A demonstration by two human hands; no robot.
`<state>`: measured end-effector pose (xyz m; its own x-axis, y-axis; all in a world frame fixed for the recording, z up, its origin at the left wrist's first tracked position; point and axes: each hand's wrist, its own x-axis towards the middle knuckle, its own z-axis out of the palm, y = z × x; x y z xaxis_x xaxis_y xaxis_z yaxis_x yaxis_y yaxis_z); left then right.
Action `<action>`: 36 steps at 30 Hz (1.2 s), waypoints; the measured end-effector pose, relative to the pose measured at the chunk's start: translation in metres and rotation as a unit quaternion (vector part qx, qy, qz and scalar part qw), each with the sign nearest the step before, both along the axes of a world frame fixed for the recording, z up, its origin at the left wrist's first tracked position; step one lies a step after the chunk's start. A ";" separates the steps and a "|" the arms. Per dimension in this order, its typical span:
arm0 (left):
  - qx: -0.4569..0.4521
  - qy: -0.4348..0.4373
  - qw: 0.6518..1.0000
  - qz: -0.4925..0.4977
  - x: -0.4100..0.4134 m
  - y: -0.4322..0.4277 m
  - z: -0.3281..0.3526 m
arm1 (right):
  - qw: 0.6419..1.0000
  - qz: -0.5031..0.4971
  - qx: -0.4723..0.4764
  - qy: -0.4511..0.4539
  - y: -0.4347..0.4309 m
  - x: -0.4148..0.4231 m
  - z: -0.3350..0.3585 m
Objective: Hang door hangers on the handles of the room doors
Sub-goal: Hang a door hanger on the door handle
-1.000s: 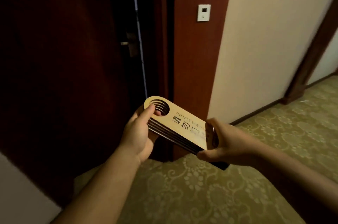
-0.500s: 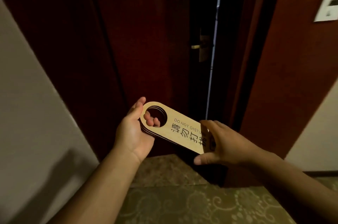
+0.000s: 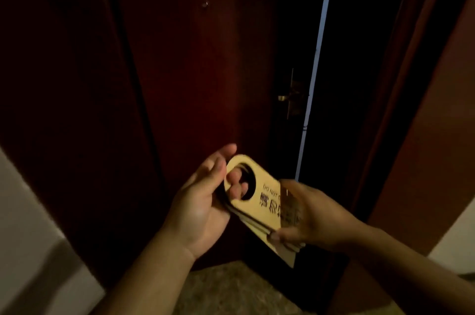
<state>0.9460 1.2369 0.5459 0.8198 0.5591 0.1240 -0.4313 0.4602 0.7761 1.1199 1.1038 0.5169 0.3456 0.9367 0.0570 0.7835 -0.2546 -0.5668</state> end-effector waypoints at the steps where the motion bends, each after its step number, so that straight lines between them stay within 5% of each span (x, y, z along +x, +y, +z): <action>1: 0.014 -0.003 1.000 -0.013 0.008 0.010 0.004 | 1.000 -0.011 0.000 0.012 0.009 0.007 0.001; 6: 0.030 0.043 0.997 -0.058 0.054 0.062 0.000 | 0.997 -0.053 0.012 0.054 0.048 0.055 0.001; 12: 0.026 0.061 0.993 -0.097 0.117 0.126 -0.021 | 0.949 -0.164 0.184 0.199 0.105 0.145 -0.007; 21: 0.129 0.225 0.963 0.075 0.223 0.187 -0.016 | 0.866 -0.224 0.235 0.380 0.204 0.275 -0.012; 29: 0.173 0.282 0.930 0.160 0.297 0.239 -0.031 | 0.844 -0.279 0.234 0.393 0.269 0.344 -0.008; 36: 0.208 0.318 0.918 0.114 0.358 0.280 -0.038 | 0.811 -0.323 0.260 0.414 0.313 0.384 -0.013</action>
